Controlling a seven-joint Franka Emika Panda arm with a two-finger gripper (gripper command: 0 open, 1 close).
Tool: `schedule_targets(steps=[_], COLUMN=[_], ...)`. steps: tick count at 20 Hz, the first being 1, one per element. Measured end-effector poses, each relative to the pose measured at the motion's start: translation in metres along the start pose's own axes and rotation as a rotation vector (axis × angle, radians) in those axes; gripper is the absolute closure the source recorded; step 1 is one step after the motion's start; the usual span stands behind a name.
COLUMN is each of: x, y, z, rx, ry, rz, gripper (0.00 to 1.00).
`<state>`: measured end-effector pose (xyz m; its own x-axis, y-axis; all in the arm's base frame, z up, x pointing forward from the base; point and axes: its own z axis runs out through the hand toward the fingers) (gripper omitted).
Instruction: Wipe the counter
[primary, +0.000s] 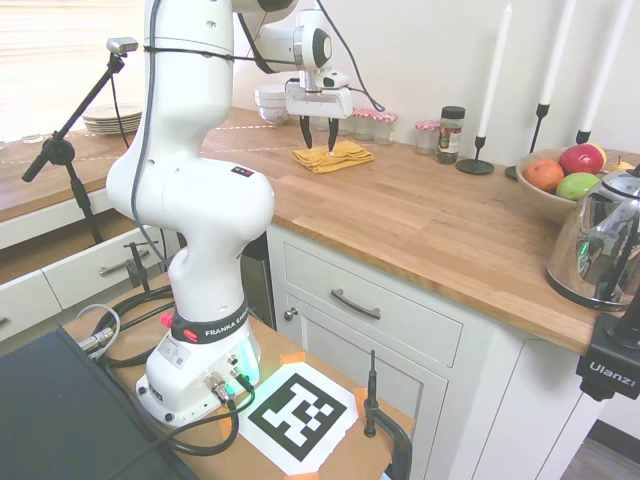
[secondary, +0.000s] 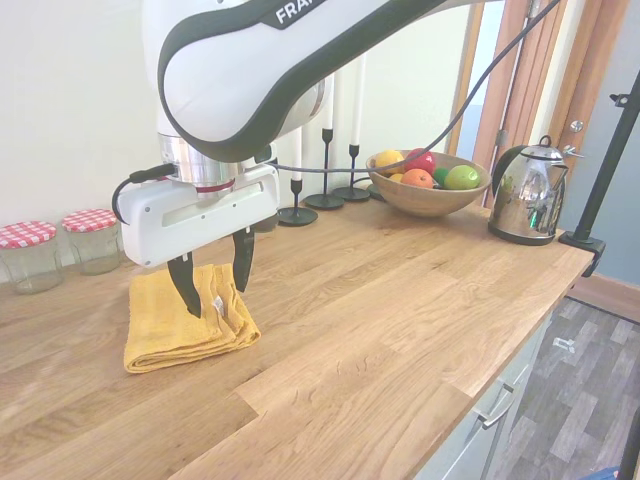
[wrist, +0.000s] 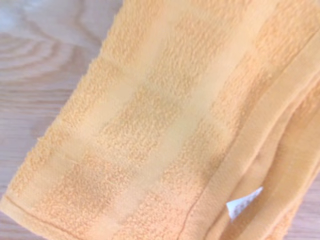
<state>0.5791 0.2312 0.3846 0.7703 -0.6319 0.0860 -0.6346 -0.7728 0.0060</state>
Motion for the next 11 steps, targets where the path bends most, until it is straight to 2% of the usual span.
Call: schedule_targets(steps=[11], x=[0.0036], y=[0.0038], z=[-0.0057], rx=[-0.001], ry=[0.002], rz=[0.007], gripper=[0.00])
